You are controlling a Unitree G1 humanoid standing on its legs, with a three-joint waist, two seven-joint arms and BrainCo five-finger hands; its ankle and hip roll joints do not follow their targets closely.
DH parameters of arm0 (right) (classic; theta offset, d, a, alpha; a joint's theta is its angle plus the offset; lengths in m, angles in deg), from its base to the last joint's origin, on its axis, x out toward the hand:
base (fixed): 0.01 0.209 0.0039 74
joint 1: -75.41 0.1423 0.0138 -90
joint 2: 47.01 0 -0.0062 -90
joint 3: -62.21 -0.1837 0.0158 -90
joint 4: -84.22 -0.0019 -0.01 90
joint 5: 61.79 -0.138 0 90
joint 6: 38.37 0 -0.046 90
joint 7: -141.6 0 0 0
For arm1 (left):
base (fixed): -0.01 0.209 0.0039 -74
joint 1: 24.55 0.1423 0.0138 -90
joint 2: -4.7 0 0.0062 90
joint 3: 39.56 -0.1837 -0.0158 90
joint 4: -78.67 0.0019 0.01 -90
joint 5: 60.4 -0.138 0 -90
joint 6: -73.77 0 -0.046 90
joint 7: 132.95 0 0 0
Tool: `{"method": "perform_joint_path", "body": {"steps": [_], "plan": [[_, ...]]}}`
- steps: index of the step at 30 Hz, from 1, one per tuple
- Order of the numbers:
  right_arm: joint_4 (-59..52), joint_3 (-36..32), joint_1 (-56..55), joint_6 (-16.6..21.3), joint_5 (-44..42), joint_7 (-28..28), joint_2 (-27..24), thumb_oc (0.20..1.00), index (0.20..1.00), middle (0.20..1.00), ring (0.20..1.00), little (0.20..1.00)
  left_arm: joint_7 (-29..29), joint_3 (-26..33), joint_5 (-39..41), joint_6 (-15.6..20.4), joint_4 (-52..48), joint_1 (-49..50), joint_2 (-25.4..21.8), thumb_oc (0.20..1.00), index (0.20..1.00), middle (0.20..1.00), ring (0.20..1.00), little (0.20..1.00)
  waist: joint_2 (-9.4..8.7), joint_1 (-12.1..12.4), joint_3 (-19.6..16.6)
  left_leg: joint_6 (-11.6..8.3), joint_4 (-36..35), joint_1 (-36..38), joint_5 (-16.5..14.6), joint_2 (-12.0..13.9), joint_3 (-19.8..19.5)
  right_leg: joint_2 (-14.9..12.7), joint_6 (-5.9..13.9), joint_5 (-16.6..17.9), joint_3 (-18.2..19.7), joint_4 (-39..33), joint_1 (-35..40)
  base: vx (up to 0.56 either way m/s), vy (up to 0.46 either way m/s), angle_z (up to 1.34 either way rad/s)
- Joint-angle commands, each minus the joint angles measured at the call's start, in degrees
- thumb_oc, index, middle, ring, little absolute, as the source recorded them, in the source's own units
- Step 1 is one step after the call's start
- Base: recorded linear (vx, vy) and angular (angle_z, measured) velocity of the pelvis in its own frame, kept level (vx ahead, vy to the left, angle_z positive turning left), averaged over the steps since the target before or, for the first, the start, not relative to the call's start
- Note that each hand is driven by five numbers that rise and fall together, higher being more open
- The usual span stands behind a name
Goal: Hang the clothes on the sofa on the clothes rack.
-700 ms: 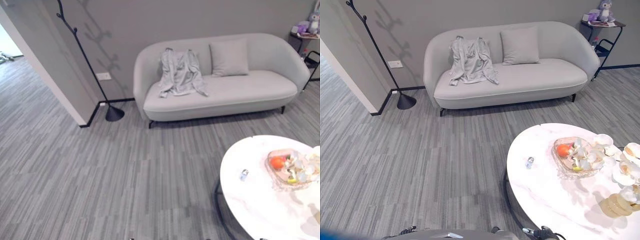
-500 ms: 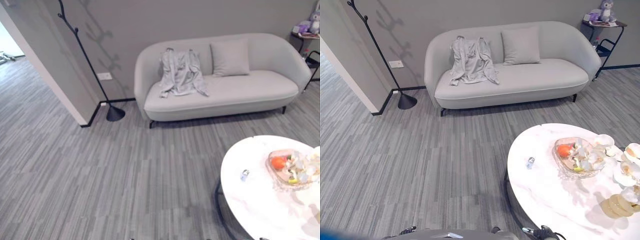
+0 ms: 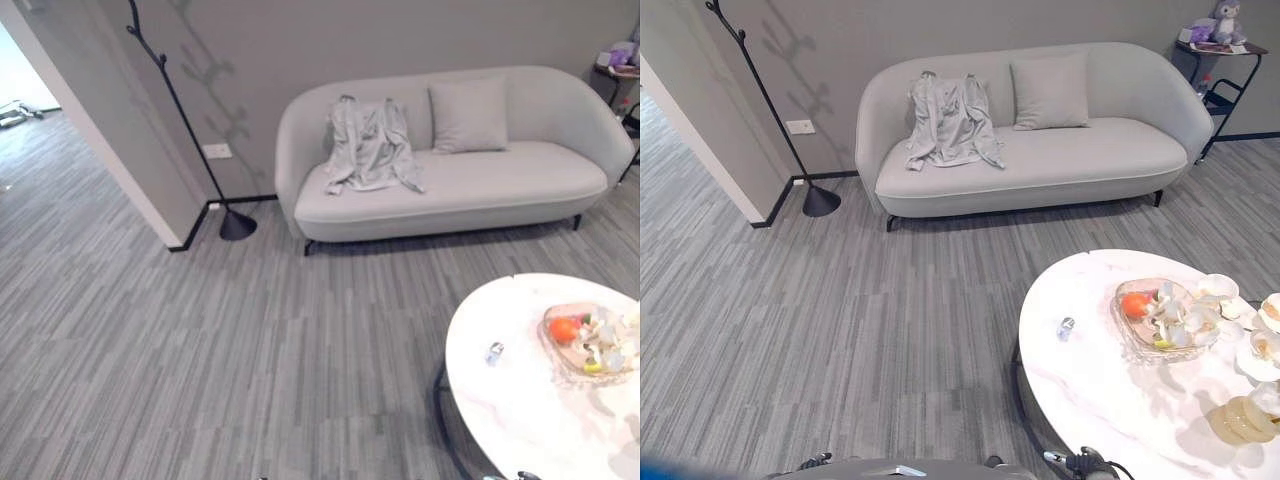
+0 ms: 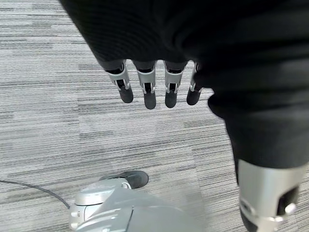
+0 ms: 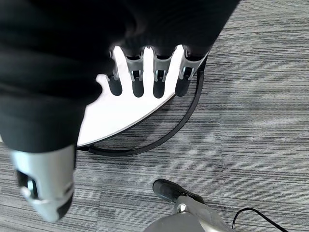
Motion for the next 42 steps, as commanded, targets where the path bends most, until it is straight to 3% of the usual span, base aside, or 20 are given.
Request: {"method": "perform_joint_path", "body": {"steps": [1,21,27,31,33,35,38,40,42], "plan": [[1.12,3.33,3.85,0.91,-0.29,0.40,-0.86,1.000,1.000,1.000,1.000,1.000,0.42,0.93,1.19,1.02,2.57,-2.95,-1.93,1.000,1.000,1.000,1.000,1.000,-4.11,1.03,0.57,-2.80,-2.00,1.36,-1.26,-0.25,-1.87,-6.76,8.34,0.28,-0.62,-2.22,3.29,0.00,0.006,0.09],[1.12,3.48,4.16,0.60,0.05,0.12,-0.99,1.000,1.000,1.000,1.000,1.000,1.17,0.03,-0.03,0.96,1.92,-3.81,-2.62,1.000,1.000,1.000,1.000,1.000,-4.33,1.21,0.87,-2.10,-2.00,0.56,-1.56,-0.80,-1.88,-7.49,8.83,1.09,-0.39,-2.22,2.22,0.00,0.011,0.00],[1.30,3.57,5.22,0.23,0.43,0.11,-1.25,1.000,1.000,1.000,1.000,1.000,1.31,0.14,0.48,1.04,1.68,-4.75,-3.12,1.000,1.000,1.000,1.000,1.000,-4.48,1.52,1.24,-1.03,-2.00,-0.78,-1.57,-1.82,-1.94,-8.51,9.52,1.99,-0.08,-2.19,1.26,0.00,0.077,-0.04],[0.83,3.19,6.35,0.08,0.36,0.16,-1.46,1.000,1.000,1.000,1.000,1.000,1.03,-0.08,0.73,0.93,1.48,-5.54,-3.38,1.000,1.000,1.000,1.000,1.000,-3.81,1.80,2.67,0.96,-1.39,-1.70,-1.99,-2.90,-1.97,-10.81,9.97,1.36,1.25,6.89,-4.02,-0.02,0.143,-0.08],[0.58,2.88,6.31,0.07,0.36,0.34,-1.61,1.000,1.000,1.000,1.000,1.000,0.85,-0.15,0.59,0.76,1.44,-5.50,-3.35,1.000,1.000,1.000,1.000,1.000,-3.55,1.56,3.23,1.94,-0.40,-1.94,-2.62,-3.88,-2.35,-12.34,10.07,3.24,2.31,12.84,-7.16,0.01,0.194,-0.18],[0.43,2.73,6.52,0.11,0.20,0.14,-1.80,1.000,1.000,1.000,1.000,1.000,0.64,-0.66,0.48,0.81,1.19,-5.87,-3.51,1.000,1.000,1.000,1.000,1.000,-3.32,0.83,4.65,3.32,0.81,-2.40,-3.15,-4.80,-2.57,-13.62,9.18,6.80,3.57,19.65,-10.95,-0.01,0.181,-0.08],[0.55,2.07,6.05,0.48,-0.88,-0.28,-1.40,1.000,1.000,1.000,1.000,1.000,0.61,-1.29,0.15,0.83,1.02,-6.11,-3.85,1.000,1.000,1.000,1.000,1.000,-2.53,0.10,5.82,3.52,2.46,-3.01,-3.92,-4.24,-3.47,-12.71,7.54,6.38,5.63,25.70,-15.71,0.09,0.101,0.05],[0.73,1.90,5.89,0.55,-1.35,-0.40,-1.30,1.000,1.000,1.000,1.000,1.000,0.67,-1.48,0.45,1.01,0.83,-6.64,-4.14,1.000,1.000,1.000,1.000,1.000,-2.74,-0.33,5.86,3.20,2.02,-2.33,-4.67,-4.13,-4.12,-11.51,7.50,4.96,5.49,21.12,-16.73,0.20,-0.021,0.16],[0.99,1.73,6.07,0.49,-1.72,-0.50,-1.40,1.000,1.000,1.000,1.000,1.000,0.99,-1.82,0.74,1.30,0.70,-7.29,-4.37,1.000,1.000,1.000,1.000,1.000,-3.32,-1.20,6.47,2.81,0.85,-0.63,-5.64,-4.39,-5.32,-9.82,8.65,6.02,5.06,13.44,-18.18,0.30,-0.091,0.00]]}}
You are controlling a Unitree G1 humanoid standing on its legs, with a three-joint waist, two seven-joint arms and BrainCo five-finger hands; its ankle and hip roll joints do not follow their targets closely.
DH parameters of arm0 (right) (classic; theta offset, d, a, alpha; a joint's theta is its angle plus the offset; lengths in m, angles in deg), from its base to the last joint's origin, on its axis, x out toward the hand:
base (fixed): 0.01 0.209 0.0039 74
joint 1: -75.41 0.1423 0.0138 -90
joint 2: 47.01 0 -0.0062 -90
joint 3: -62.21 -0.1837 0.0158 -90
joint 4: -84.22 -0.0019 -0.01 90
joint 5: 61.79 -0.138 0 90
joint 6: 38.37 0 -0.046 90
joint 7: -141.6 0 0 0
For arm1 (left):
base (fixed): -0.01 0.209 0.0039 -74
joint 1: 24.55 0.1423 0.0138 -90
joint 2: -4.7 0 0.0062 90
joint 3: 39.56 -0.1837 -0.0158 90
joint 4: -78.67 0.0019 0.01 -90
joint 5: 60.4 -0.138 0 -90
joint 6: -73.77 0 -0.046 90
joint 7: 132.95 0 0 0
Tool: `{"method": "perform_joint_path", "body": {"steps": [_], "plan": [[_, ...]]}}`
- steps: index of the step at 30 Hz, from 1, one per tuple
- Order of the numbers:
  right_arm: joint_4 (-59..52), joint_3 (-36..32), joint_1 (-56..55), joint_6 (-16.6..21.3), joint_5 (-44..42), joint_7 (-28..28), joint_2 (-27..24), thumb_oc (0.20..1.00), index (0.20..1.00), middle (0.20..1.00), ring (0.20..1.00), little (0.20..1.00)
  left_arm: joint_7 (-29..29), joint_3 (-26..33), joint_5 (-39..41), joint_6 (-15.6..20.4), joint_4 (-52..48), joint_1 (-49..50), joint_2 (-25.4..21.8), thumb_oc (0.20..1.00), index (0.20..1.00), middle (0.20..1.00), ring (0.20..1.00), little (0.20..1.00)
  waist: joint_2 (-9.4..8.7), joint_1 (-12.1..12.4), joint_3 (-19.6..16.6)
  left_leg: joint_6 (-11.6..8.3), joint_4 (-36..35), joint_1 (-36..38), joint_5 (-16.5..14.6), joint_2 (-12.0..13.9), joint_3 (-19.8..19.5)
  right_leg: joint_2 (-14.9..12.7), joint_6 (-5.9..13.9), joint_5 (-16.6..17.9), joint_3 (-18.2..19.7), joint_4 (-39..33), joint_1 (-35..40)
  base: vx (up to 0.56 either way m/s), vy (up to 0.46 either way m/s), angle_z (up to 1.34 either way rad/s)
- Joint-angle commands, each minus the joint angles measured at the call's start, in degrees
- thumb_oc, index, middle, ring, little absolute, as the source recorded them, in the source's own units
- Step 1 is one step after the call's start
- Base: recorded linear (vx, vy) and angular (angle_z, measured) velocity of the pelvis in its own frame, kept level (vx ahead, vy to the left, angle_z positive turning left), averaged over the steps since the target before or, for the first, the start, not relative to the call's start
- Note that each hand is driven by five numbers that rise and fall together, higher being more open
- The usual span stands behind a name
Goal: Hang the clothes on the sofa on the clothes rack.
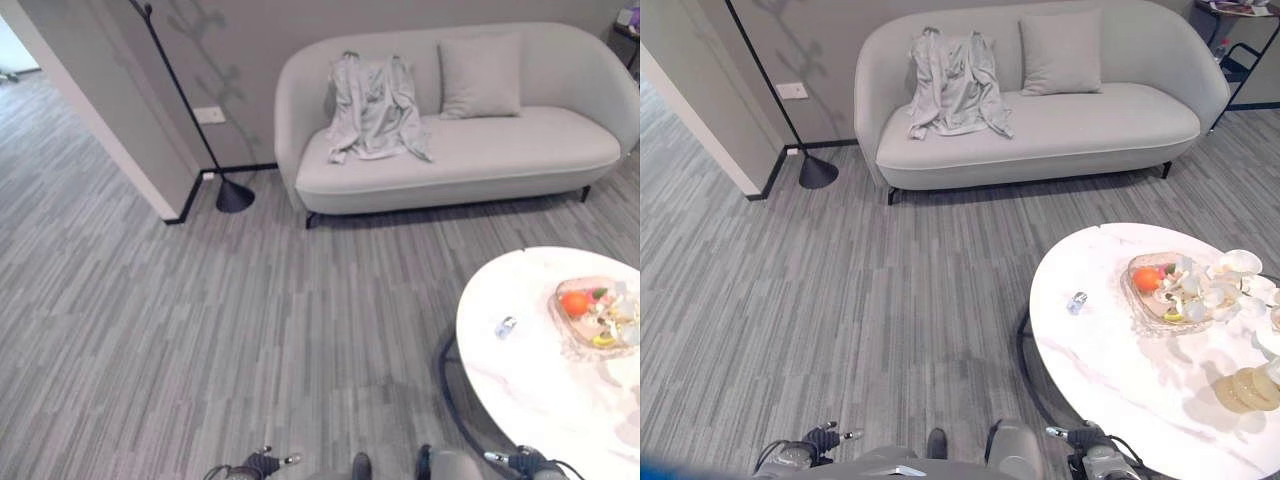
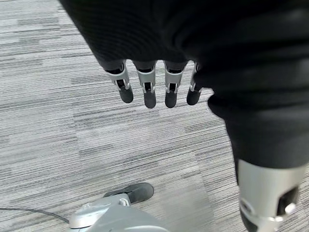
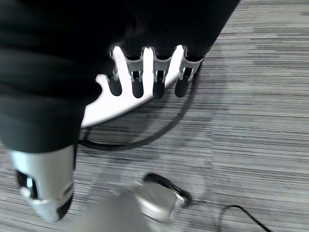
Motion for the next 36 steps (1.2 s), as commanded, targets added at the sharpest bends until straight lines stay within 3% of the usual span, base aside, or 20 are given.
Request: {"method": "perform_joint_path", "body": {"steps": [1,2,3,6,9,10,12,16,18,19,20,23,24,28,31,32,33,36], "plan": [[-0.27,0.92,1.29,0.41,-1.90,-0.53,-0.56,1.000,1.000,1.000,1.000,1.000,0.63,1.19,0.67,1.18,0.43,-1.89,-2.64,1.000,1.000,1.000,1.000,1.000,-2.22,-1.70,1.61,-2.82,1.54,4.98,-8.40,0.46,-7.16,1.12,4.69,12.72,-0.34,-25.07,2.70,0.30,-0.086,-0.04],[-0.27,0.93,1.28,0.41,-1.90,-0.53,-0.60,1.000,1.000,1.000,1.000,1.000,0.62,1.19,0.66,1.18,0.43,-1.88,-2.60,1.000,1.000,1.000,1.000,1.000,-1.91,-1.77,1.87,-2.88,1.36,5.46,-8.52,0.81,-7.24,1.42,4.65,12.83,-0.60,-25.50,3.35,0.47,-0.102,0.09],[-0.35,1.21,0.80,0.15,-1.52,-0.76,-0.17,1.000,1.000,1.000,1.000,1.000,0.49,1.59,-0.04,1.15,0.72,-1.97,-2.54,1.000,1.000,1.000,1.000,1.000,-2.14,-2.67,1.83,-3.37,0.04,8.75,-10.02,1.00,-7.55,3.37,6.41,15.04,-4.39,-32.22,1.23,0.41,-0.088,0.13],[0.02,1.66,-0.03,0.32,-0.82,-0.85,0.26,1.000,1.000,1.000,1.000,1.000,0.27,2.29,-0.89,1.41,1.25,-1.52,-2.23,1.000,1.000,1.000,1.000,1.000,-3.12,-3.03,0.97,-4.27,-0.02,12.20,-12.98,1.22,-7.75,3.64,7.55,15.42,-11.70,-32.67,-1.30,0.42,-0.124,0.09],[0.19,1.58,-0.87,0.57,-0.90,-0.69,0.22,1.000,1.000,1.000,1.000,1.000,0.46,2.50,-1.84,1.34,1.90,-0.86,-2.20,1.000,1.000,1.000,1.000,1.000,-3.64,-3.16,-0.31,-4.57,-0.02,13.06,-13.91,2.22,-9.06,3.90,6.43,16.45,-12.08,-32.67,0.07,0.46,-0.180,0.27],[0.51,1.48,-1.21,0.74,-1.19,-0.53,-0.10,1.000,1.000,1.000,1.000,1.000,0.39,2.58,-1.78,1.38,1.88,-0.39,-1.93,1.000,1.000,1.000,1.000,1.000,-2.99,-3.44,-2.01,-5.58,-0.02,13.82,-13.65,5.37,-8.55,5.21,5.62,16.31,-12.10,-32.67,1.13,0.49,-0.210,0.69],[0.58,1.45,-1.22,1.02,-1.62,-0.67,-0.43,1.000,1.000,1.000,1.000,1.000,0.45,2.63,-1.59,1.40,1.92,-0.25,-1.76,1.000,1.000,1.000,1.000,1.000,-1.73,-3.62,-3.15,-7.12,1.79,13.86,-11.12,8.38,-8.24,6.79,4.56,15.91,-11.91,-32.67,2.19,0.56,-0.226,0.44],[-0.19,1.06,-0.81,2.11,-3.84,-1.05,-1.21,1.000,1.000,1.000,1.000,1.000,0.32,2.19,-0.30,1.60,0.94,-0.28,-1.81,1.000,1.000,1.000,1.000,1.000,-0.85,-4.26,-4.18,-10.19,13.59,9.31,0.12,11.30,-9.08,8.52,1.48,12.84,-9.81,-32.67,5.37,0.40,-0.135,0.09],[-0.21,0.64,-0.20,2.21,-4.52,-1.06,-2.08,1.000,1.000,1.000,1.000,1.000,0.00,2.47,2.12,1.90,-0.52,-0.81,-2.57,1.000,1.000,1.000,1.000,1.000,-1.86,-3.70,-2.73,-9.78,24.49,3.08,6.51,11.42,-7.10,8.83,-0.84,10.46,-7.65,-32.67,8.60,0.35,-0.163,0.13],[-0.20,0.64,-0.18,2.21,-4.52,-1.06,-2.04,1.000,1.000,1.000,1.000,1.000,0.00,2.48,2.12,1.90,-0.52,-0.83,-2.61,1.000,1.000,1.000,1.000,1.000,-2.09,-3.84,-2.85,-9.74,24.44,2.85,6.72,11.17,-7.23,8.55,-0.80,10.52,-7.72,-32.67,8.43,0.31,-0.206,0.16],[-0.20,0.51,0.53,2.33,-5.08,-1.13,-2.63,1.000,1.000,1.000,1.000,1.000,0.12,2.83,3.59,2.14,-1.28,-1.18,-2.81,1.000,1.000,1.000,1.000,1.000,-2.87,-3.27,-1.70,-8.65,29.60,-0.62,8.57,11.76,-5.33,8.43,-1.67,9.23,-6.94,-32.67,10.21,0.13,-0.100,0.14],[0.15,0.29,0.58,2.33,-5.41,-1.06,-3.12,1.000,1.000,1.000,1.000,1.000,0.15,2.66,2.94,2.16,-1.08,-0.98,-2.66,1.000,1.000,1.000,1.000,1.000,-2.81,-2.54,-1.56,-7.57,29.06,-1.82,7.62,12.48,-2.71,9.11,-2.22,7.65,-6.39,-32.67,11.71,0.22,-0.101,-0.19],[0.16,0.10,0.93,2.15,-5.34,-1.09,-3.28,1.000,1.000,1.000,1.000,1.000,0.14,3.06,3.47,2.06,-1.24,-0.79,-2.81,1.000,1.000,1.000,1.000,1.000,-2.86,-2.62,-1.44,-8.74,32.62,-3.49,11.10,13.75,-1.54,9.33,-3.09,6.97,-5.30,-32.67,12.29,0.18,-0.067,-0.23],[0.49,-0.11,0.33,2.18,-5.27,-0.98,-3.00,1.000,1.000,1.000,1.000,1.000,0.09,3.69,3.50,1.85,-1.16,-0.25,-2.63,1.000,1.000,1.000,1.000,1.000,-2.33,-2.35,-1.94,-9.07,32.02,-2.60,13.07,15.20,-1.22,10.54,-3.60,5.68,-4.88,-32.67,13.78,0.16,-0.051,-0.05],[0.72,-0.34,-1.05,1.94,-4.79,-0.62,-2.53,1.000,1.000,1.000,1.000,1.000,0.29,4.57,2.48,1.39,-0.81,0.84,-2.60,1.000,1.000,1.000,1.000,1.000,-1.42,-2.80,-3.15,-10.65,26.33,1.90,18.88,17.33,-1.01,11.25,-3.94,4.33,-5.24,-32.67,14.91,0.26,-0.017,-0.14],[0.89,-0.44,-1.56,1.90,-4.42,-0.50,-2.57,1.000,1.000,1.000,1.000,1.000,0.30,4.64,2.32,1.46,-0.64,1.09,-2.39,1.000,1.000,1.000,1.000,1.000,-1.31,-2.94,-3.50,-11.10,24.70,2.61,19.45,18.46,0.04,10.90,-3.68,3.65,-5.77,-32.67,15.36,0.17,0.057,-0.13],[0.98,-0.49,-1.71,1.79,-4.35,-0.49,-2.59,1.000,1.000,1.000,1.000,1.000,0.34,4.61,2.33,1.49,-0.64,1.20,-2.24,1.000,1.000,1.000,1.000,1.000,-1.10,-2.98,-3.78,-11.10,22.52,3.44,19.32,19.16,0.95,10.70,-3.50,3.38,-6.02,-32.67,15.41,0.16,0.104,0.26],[0.99,-0.73,-2.00,1.71,-4.08,-0.42,-2.95,1.000,1.000,1.000,1.000,1.000,0.27,3.80,2.15,1.59,-0.80,1.06,-1.23,1.000,1.000,1.000,1.000,1.000,-1.50,-2.43,-4.28,-9.99,12.72,0.38,7.85,16.30,1.54,7.95,-1.13,1.58,-6.87,-32.67,17.48,0.19,0.140,0.65]]}}
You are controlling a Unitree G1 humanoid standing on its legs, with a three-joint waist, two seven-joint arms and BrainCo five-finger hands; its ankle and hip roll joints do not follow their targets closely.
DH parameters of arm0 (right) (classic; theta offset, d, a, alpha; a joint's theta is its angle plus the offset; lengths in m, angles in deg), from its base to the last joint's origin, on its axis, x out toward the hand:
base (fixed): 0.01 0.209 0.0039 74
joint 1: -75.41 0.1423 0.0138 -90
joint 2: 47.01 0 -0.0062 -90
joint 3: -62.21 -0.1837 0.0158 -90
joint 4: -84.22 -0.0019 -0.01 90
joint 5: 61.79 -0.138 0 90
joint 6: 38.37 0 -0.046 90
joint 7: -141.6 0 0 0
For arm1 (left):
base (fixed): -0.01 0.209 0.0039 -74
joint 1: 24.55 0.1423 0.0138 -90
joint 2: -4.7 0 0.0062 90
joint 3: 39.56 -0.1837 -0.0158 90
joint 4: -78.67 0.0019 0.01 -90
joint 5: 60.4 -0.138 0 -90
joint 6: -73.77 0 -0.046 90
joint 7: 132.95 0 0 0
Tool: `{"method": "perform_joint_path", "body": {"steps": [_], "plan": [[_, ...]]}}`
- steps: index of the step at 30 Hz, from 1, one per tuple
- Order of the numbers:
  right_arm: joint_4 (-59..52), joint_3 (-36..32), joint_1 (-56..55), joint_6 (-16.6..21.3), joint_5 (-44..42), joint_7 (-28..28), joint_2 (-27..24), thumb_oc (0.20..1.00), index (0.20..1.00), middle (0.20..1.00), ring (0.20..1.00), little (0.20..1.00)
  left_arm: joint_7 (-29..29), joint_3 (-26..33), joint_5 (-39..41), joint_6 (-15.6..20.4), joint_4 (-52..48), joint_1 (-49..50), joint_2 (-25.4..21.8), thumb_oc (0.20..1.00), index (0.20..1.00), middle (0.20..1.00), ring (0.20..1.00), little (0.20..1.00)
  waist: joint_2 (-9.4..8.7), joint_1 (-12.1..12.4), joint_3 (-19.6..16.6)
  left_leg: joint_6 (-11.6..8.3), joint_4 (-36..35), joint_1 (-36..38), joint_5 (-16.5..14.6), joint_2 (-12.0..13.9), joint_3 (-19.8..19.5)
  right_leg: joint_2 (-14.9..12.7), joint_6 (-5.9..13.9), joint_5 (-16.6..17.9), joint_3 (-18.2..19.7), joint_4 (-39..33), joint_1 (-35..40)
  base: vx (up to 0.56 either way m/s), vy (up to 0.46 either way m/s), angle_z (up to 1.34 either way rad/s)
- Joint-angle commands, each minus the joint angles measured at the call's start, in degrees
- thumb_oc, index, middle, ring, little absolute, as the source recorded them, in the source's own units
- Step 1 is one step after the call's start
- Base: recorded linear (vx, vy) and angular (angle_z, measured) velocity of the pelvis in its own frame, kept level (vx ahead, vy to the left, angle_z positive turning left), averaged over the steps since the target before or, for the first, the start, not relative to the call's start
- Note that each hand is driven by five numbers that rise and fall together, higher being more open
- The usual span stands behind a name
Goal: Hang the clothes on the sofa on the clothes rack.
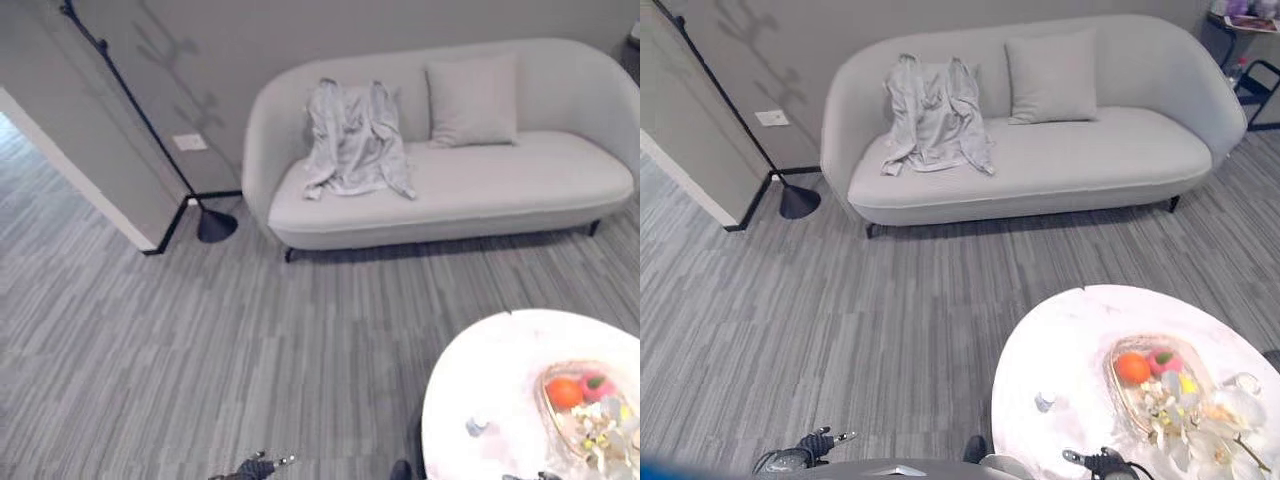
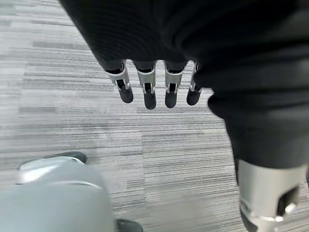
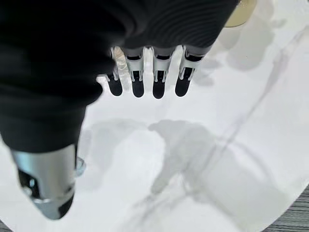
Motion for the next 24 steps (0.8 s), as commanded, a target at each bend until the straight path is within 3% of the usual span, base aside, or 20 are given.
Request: {"method": "perform_joint_path", "body": {"steps": [1,2,3,7,9,11,13,15,17,18,20,21,23,24], "plan": [[-0.13,-1.32,2.58,0.13,-0.03,-0.49,-1.09,1.000,1.000,1.000,1.000,1.000,0.31,-1.64,-0.18,0.45,-1.92,0.39,-2.26,1.000,1.000,1.000,1.000,1.000,-0.72,1.33,1.86,6.47,-8.15,-8.36,7.01,-0.98,-3.88,-5.29,12.13,-1.09,5.04,1.00,-1.30,0.16,0.127,0.41],[-0.15,-1.48,2.81,0.32,-0.13,-0.82,-1.24,1.000,1.000,1.000,1.000,1.000,0.46,-2.07,0.19,0.54,-1.95,0.09,-2.10,1.000,1.000,1.000,1.000,1.000,-0.74,2.47,3.20,5.85,-11.77,-12.39,7.26,-3.43,-6.96,-5.72,12.54,-1.09,5.88,1.00,0.12,0.22,0.180,0.40],[-0.29,-1.63,2.75,0.37,-0.09,-1.19,-1.32,1.000,1.000,1.000,1.000,1.000,0.69,-2.17,0.85,0.68,-1.84,0.01,-1.94,1.000,1.000,1.000,1.000,1.000,0.08,3.40,3.99,5.04,-15.56,-15.78,10.35,-4.81,-10.69,-5.44,12.79,-1.23,6.99,1.00,1.42,0.16,0.131,0.17],[0.19,-2.27,2.69,0.22,-0.25,-1.63,-1.60,1.000,1.000,1.000,1.000,1.000,0.99,-2.20,1.55,0.93,-1.32,-0.11,-1.73,1.000,1.000,1.000,1.000,1.000,1.06,3.48,4.75,3.55,-18.11,-20.24,11.49,-5.04,-13.01,-5.95,13.37,-2.65,9.04,1.00,3.61,0.18,0.169,-0.65],[0.73,-2.92,2.39,-0.21,-0.08,-1.93,-1.67,1.000,1.000,1.000,1.000,1.000,1.33,-1.74,2.25,0.91,-1.10,0.36,-1.70,1.000,1.000,1.000,1.000,1.000,1.95,3.70,5.23,2.37,-18.11,-23.66,11.55,-4.15,-15.63,-6.42,13.74,-4.15,13.13,1.00,5.32,0.26,0.289,-0.44],[0.91,-3.11,2.19,-0.35,0.08,-2.03,-1.63,1.000,1.000,1.000,1.000,1.000,1.51,-1.53,2.36,0.86,-0.83,0.47,-1.58,1.000,1.000,1.000,1.000,1.000,2.11,3.70,5.35,1.97,-18.11,-24.23,11.31,-3.78,-16.39,-6.84,14.03,-4.65,14.57,1.00,6.02,0.18,0.225,-0.71],[0.99,-3.39,2.07,-0.42,0.02,-1.95,-1.60,1.000,1.000,1.000,1.000,1.000,1.58,-1.48,2.38,0.82,-0.66,0.56,-1.49,1.000,1.000,1.000,1.000,1.000,2.29,3.61,5.33,1.85,-18.11,-24.98,11.65,-3.48,-16.01,-7.30,14.31,-5.13,15.22,1.00,6.64,0.20,0.314,-0.65],[1.11,-4.56,1.72,-0.55,-0.46,-1.74,-1.23,1.000,1.000,1.000,1.000,1.000,1.56,-1.17,1.91,0.43,0.11,0.92,-1.56,1.000,1.000,1.000,1.000,1.000,3.02,3.50,4.78,1.99,-18.11,-23.92,12.38,-1.59,-13.40,-8.99,15.55,-5.63,17.60,1.00,7.85,0.27,0.560,-0.67],[1.23,-5.37,1.42,-0.60,-0.39,-1.72,-0.70,1.000,1.000,1.000,1.000,1.000,1.53,-1.24,1.40,0.55,0.09,0.70,-1.96,1.000,1.000,1.000,1.000,1.000,2.68,3.37,3.79,2.46,-18.11,-22.64,13.95,-2.19,-11.64,-12.34,17.22,-4.43,17.22,1.00,7.81,0.21,0.446,-0.75],[1.23,-5.37,1.42,-0.60,-0.39,-1.72,-0.70,1.000,1.000,1.000,1.000,1.000,1.53,-1.24,1.40,0.55,0.09,0.70,-1.96,1.000,1.000,1.000,1.000,1.000,2.67,3.38,3.80,2.46,-18.11,-22.63,13.94,-2.19,-11.63,-12.35,17.22,-4.43,17.23,1.00,7.82,0.17,0.322,-0.62],[1.12,-5.50,1.46,-0.80,-0.21,-1.34,0.26,1.000,1.000,1.000,1.000,1.000,1.55,-1.32,0.74,0.70,0.22,0.29,-3.05,1.000,1.000,1.000,1.000,1.000,1.58,3.50,2.91,3.57,-17.34,-21.31,13.41,-3.23,-9.13,-15.64,18.41,-2.15,17.32,2.18,6.65,0.21,0.483,-0.30],[0.73,-5.05,1.88,-0.82,-0.37,-1.08,1.02,1.000,1.000,1.000,1.000,1.000,1.62,-1.34,0.36,0.72,-0.09,-0.23,-4.22,1.000,1.000,1.000,1.000,1.000,0.78,3.42,2.49,4.94,-16.40,-20.23,11.37,-4.21,-7.55,-17.61,18.42,0.35,17.58,4.73,4.19,0.21,0.569,-0.15],[-0.06,-4.66,2.32,-0.81,-0.77,-1.17,1.43,1.000,1.000,1.000,1.000,1.000,1.78,-1.37,0.84,0.79,-1.01,-0.81,-5.38,1.000,1.000,1.000,1.000,1.000,-0.11,3.47,2.12,6.90,-14.66,-20.28,9.00,-6.72,-7.23,-19.54,18.25,5.05,17.23,6.80,2.27,0.15,0.482,-0.28],[-0.06,-4.66,2.32,-0.81,-0.77,-1.17,1.44,1.000,1.000,1.000,1.000,1.000,1.78,-1.37,0.85,0.79,-1.01,-0.81,-5.39,1.000,1.000,1.000,1.000,1.000,-0.14,3.45,2.10,6.92,-14.57,-20.35,8.94,-6.77,-7.23,-19.58,18.27,5.05,17.22,6.77,2.27,0.10,0.328,-0.15]]}}
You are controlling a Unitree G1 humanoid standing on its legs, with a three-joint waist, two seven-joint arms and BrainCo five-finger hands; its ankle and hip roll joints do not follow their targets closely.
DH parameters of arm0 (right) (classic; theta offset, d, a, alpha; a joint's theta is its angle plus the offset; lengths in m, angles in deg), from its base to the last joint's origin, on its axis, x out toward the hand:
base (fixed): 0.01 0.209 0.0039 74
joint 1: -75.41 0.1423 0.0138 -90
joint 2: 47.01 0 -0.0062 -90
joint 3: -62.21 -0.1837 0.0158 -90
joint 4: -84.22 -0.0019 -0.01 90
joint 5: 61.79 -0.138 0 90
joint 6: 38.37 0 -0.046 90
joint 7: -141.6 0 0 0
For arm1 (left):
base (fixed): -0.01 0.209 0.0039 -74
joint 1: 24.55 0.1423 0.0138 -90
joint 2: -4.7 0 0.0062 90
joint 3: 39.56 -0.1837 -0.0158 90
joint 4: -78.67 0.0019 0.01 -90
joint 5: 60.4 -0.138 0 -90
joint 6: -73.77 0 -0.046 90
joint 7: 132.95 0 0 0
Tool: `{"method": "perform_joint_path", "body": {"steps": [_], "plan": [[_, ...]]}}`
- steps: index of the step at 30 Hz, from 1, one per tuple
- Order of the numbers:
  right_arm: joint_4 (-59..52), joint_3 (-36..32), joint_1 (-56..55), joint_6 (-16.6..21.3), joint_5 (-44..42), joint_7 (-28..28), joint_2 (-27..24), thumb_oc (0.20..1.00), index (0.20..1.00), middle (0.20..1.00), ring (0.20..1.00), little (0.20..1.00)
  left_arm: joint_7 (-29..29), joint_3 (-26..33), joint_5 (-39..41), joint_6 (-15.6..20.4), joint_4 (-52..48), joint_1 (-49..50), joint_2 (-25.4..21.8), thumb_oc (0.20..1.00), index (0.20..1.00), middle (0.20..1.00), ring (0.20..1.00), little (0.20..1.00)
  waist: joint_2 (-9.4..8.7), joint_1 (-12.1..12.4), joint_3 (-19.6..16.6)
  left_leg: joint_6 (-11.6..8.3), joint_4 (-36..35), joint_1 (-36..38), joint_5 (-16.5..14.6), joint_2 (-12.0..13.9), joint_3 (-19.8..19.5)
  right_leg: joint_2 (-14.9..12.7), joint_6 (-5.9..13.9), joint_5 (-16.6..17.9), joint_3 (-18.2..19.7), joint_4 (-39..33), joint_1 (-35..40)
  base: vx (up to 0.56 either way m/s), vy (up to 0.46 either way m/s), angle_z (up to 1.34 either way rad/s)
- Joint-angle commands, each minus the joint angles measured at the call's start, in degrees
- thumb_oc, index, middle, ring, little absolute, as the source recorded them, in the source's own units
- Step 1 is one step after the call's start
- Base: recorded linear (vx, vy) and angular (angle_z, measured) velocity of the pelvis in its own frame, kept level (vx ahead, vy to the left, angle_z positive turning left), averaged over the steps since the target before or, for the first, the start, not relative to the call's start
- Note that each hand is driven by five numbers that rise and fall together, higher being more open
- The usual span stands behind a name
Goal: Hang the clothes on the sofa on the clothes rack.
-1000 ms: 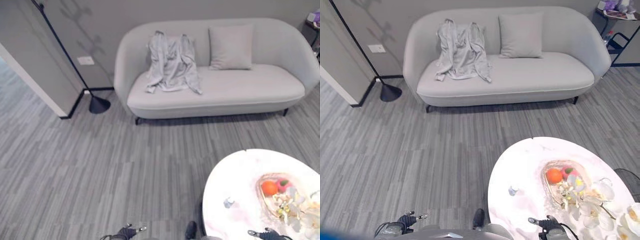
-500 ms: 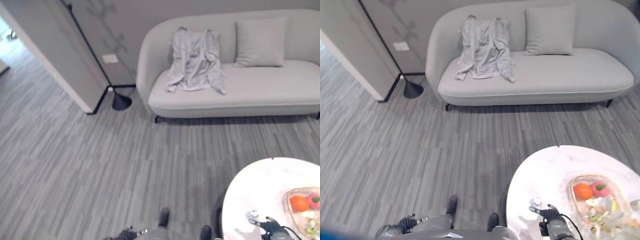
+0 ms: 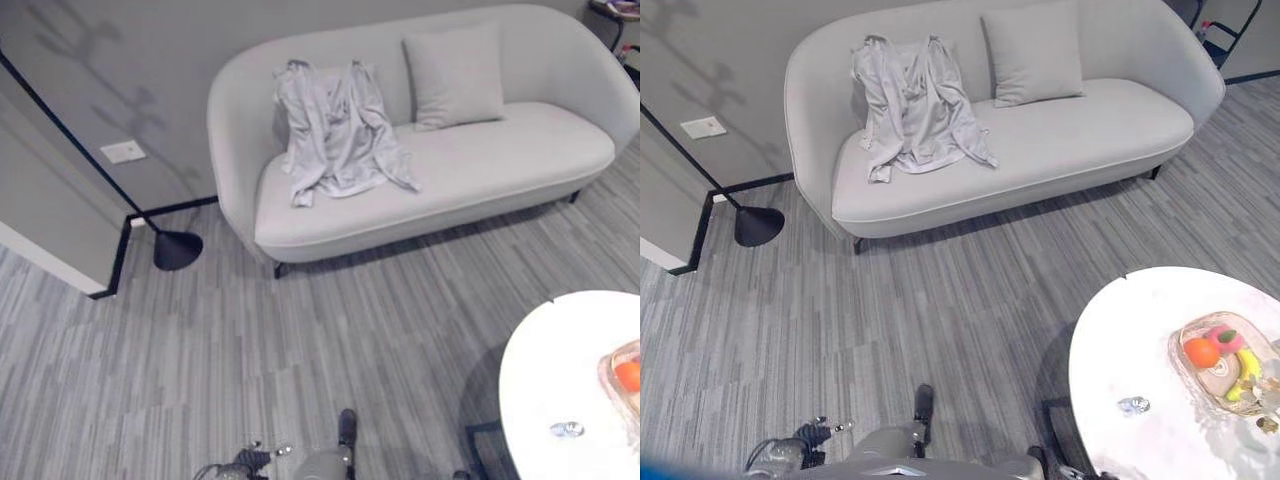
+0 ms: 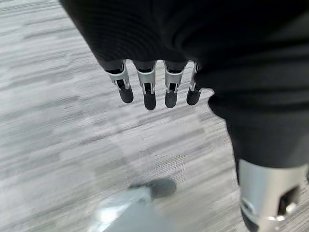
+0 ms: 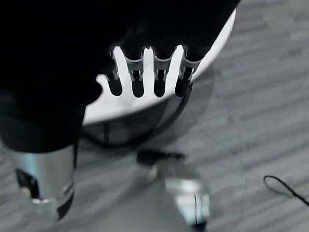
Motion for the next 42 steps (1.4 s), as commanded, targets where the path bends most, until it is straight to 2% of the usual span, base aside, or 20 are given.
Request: {"method": "perform_joint_path", "body": {"steps": [1,4,5,7,9,13,16,19,21,23,25,27,29,30,31,32,36,39,41,42], "plan": [[-0.38,2.92,3.17,0.23,-0.82,-0.45,-3.17,1.000,1.000,1.000,1.000,1.000,0.92,1.52,0.92,0.40,-1.45,1.79,-2.94,1.000,1.000,1.000,1.000,1.000,-2.46,0.26,-1.16,-2.00,4.75,-4.38,-1.78,3.21,-4.92,-1.71,4.98,4.33,1.72,-8.15,3.04,0.05,0.200,0.11],[-0.79,2.79,3.13,0.32,-0.82,-0.46,-3.23,1.000,1.000,1.000,1.000,1.000,0.99,1.86,0.99,0.49,-1.77,1.92,-3.47,1.000,1.000,1.000,1.000,1.000,-2.74,0.51,-1.21,0.14,5.19,-3.75,-3.55,0.39,-5.57,-3.52,4.64,8.48,1.06,-4.53,1.65,0.11,0.330,0.15],[-0.91,2.49,3.21,0.40,-1.11,-0.56,-3.51,1.000,1.000,1.000,1.000,1.000,1.05,2.04,0.81,0.39,-1.43,2.11,-3.46,1.000,1.000,1.000,1.000,1.000,-2.67,0.59,-0.82,1.19,5.12,-2.50,-4.27,-1.33,-6.14,-4.79,3.96,11.85,0.51,-1.02,0.81,0.11,0.289,0.18],[-1.24,2.47,3.15,0.50,-1.20,-0.62,-3.65,1.000,1.000,1.000,1.000,1.000,1.02,2.11,0.86,0.43,-1.27,2.35,-3.39,1.000,1.000,1.000,1.000,1.000,-2.54,0.56,-0.44,1.76,5.05,-1.72,-4.65,-2.00,-6.55,-5.24,3.35,13.49,0.42,1.25,0.14,0.09,0.204,0.25],[-1.56,2.55,3.02,0.74,-1.24,-0.75,-3.58,1.000,1.000,1.000,1.000,1.000,0.89,2.05,0.49,0.27,-0.98,2.79,-3.14,1.000,1.000,1.000,1.000,1.000,-1.92,0.32,0.21,2.36,5.01,-0.07,-5.54,-2.41,-7.72,-4.28,2.24,14.12,1.35,4.86,-1.44,0.13,0.187,0.20],[-1.05,3.22,2.89,0.84,-0.93,-0.86,-3.73,1.000,1.000,1.000,1.000,1.000,0.60,1.39,-0.51,0.42,-0.25,2.99,-2.97,1.000,1.000,1.000,1.000,1.000,-1.91,0.49,0.77,2.34,3.99,2.79,-6.96,-2.06,-8.10,-2.19,2.60,10.56,-2.07,0.36,-2.96,0.16,0.051,0.04],[-0.61,3.62,3.71,0.79,-1.18,-0.85,-3.55,1.000,1.000,1.000,1.000,1.000,0.68,0.60,-1.19,0.30,0.24,2.35,-2.69,1.000,1.000,1.000,1.000,1.000,-1.76,0.05,1.66,2.41,3.77,3.97,-7.86,-1.60,-9.26,1.41,3.32,6.09,-3.26,-5.47,-6.59,0.14,-0.043,0.14],[-0.32,4.11,4.49,0.79,-1.79,-1.06,-3.34,1.000,1.000,1.000,1.000,1.000,1.06,-0.16,-1.45,0.45,0.36,1.34,-2.20,1.000,1.000,1.000,1.000,1.000,-2.20,-1.29,3.74,2.48,3.58,7.34,-9.60,-2.22,-10.87,4.73,4.75,7.95,-2.52,-11.19,-12.10,0.24,-0.083,0.26],[-0.34,4.48,4.74,0.63,-1.76,-1.14,-3.19,1.000,1.000,1.000,1.000,1.000,1.10,-0.64,-1.90,0.56,0.40,0.76,-1.89,1.000,1.000,1.000,1.000,1.000,-2.33,-2.13,4.72,2.15,3.59,9.41,-10.51,-2.43,-11.77,5.40,5.88,9.08,-2.65,-14.01,-14.74,0.26,-0.101,0.22],[-0.38,4.63,5.01,0.61,-1.65,-1.31,-3.14,1.000,1.000,1.000,1.000,1.000,1.07,-0.72,-2.26,0.59,0.50,0.22,-1.64,1.000,1.000,1.000,1.000,1.000,-2.02,-2.49,5.70,1.47,2.77,12.55,-11.92,-1.40,-12.61,5.78,6.81,9.20,-4.05,-14.55,-17.67,0.33,-0.173,0.67],[-0.50,4.91,4.86,0.57,-1.29,-1.13,-3.03,1.000,1.000,1.000,1.000,1.000,1.05,-0.50,-2.57,0.65,0.58,0.32,-1.57,1.000,1.000,1.000,1.000,1.000,-2.15,-2.71,5.51,0.80,1.37,16.10,-13.35,-0.17,-13.19,4.76,7.49,9.92,-6.75,-14.55,-19.10,0.41,-0.241,0.28],[-0.60,4.91,4.22,0.88,-0.76,-0.93,-2.91,1.000,1.000,1.000,1.000,1.000,1.13,-0.34,-3.06,0.76,0.89,0.60,-1.30,1.000,1.000,1.000,1.000,1.000,-2.82,-3.29,4.45,-0.24,0.62,19.89,-15.83,1.47,-14.04,3.95,7.64,11.46,-8.26,-14.55,-17.60,0.50,-0.323,0.43],[-0.61,4.92,3.99,0.88,-0.56,-0.83,-2.97,1.000,1.000,1.000,1.000,1.000,1.31,-0.30,-3.33,0.74,0.84,0.95,-1.30,1.000,1.000,1.000,1.000,1.000,-3.02,-3.35,4.04,-0.61,0.62,20.87,-16.62,2.40,-14.24,3.74,7.64,12.37,-9.04,-14.55,-16.36,0.39,-0.299,0.54],[-0.46,5.19,3.67,1.08,-0.15,-0.52,-3.32,1.000,1.000,1.000,1.000,1.000,1.31,0.23,-3.19,0.77,0.91,1.65,-1.10,1.000,1.000,1.000,1.000,1.000,-3.19,-3.51,2.76,-1.85,0.62,22.46,-17.30,5.54,-13.55,4.05,7.35,13.15,-10.47,-13.71,-15.05,0.43,-0.388,0.52],[-0.72,5.47,3.79,1.19,-0.22,-0.45,-3.47,1.000,1.000,1.000,1.000,1.000,1.37,0.54,-2.71,0.71,0.76,1.89,-0.97,1.000,1.000,1.000,1.000,1.000,-2.82,-3.62,2.48,-2.71,0.62,23.00,-16.88,7.41,-13.18,4.78,6.77,12.40,-10.67,-12.16,-15.14,0.55,-0.514,0.72],[-0.71,5.86,3.99,1.18,-0.25,-0.38,-3.59,1.000,1.000,1.000,1.000,1.000,1.32,0.77,-2.14,0.59,0.61,1.92,-0.87,1.000,1.000,1.000,1.000,1.000,-2.22,-3.50,2.20,-3.62,0.62,22.93,-14.93,9.06,-12.90,5.59,6.10,11.30,-10.85,-10.93,-15.18,0.35,-0.384,0.60],[-1.60,6.78,4.76,2.11,-1.31,-0.45,-4.62,1.000,1.000,1.000,1.000,1.000,1.07,1.23,-0.13,0.74,-0.40,2.21,-0.39,1.000,1.000,1.000,1.000,1.000,-1.38,-3.09,1.09,-5.41,7.98,18.50,-5.09,12.27,-14.38,8.69,2.93,7.13,-11.55,-10.07,-13.78,0.28,-0.323,0.16],[-1.44,6.58,4.70,2.47,-1.97,-0.84,-5.07,1.000,1.000,1.000,1.000,1.000,1.07,2.10,1.67,0.70,-1.30,2.56,-0.29,1.000,1.000,1.000,1.000,1.000,-2.06,-2.75,1.12,-4.12,14.30,16.07,0.59,14.70,-9.57,10.01,0.98,4.29,-12.22,-11.28,-9.75,0.28,-0.312,-0.06],[-0.96,6.16,4.54,2.52,-2.37,-1.02,-5.42,1.000,1.000,1.000,1.000,1.000,0.89,2.33,2.51,0.75,-1.58,2.61,-0.18,1.000,1.000,1.000,1.000,1.000,-2.68,-2.43,1.50,-3.07,16.89,14.52,1.90,15.70,-5.39,10.82,0.10,3.19,-12.16,-12.52,-6.65,0.26,-0.254,-0.05],[-0.67,5.95,4.57,2.34,-2.33,-1.01,-5.72,1.000,1.000,1.000,1.000,1.000,0.91,2.39,2.51,0.77,-1.90,2.61,-0.25,1.000,1.000,1.000,1.000,1.000,-3.12,-2.12,1.50,-2.34,17.63,13.49,0.51,15.23,-4.19,11.05,-0.24,2.56,-11.73,-12.89,-5.62,0.37,-0.246,0.09]]}}
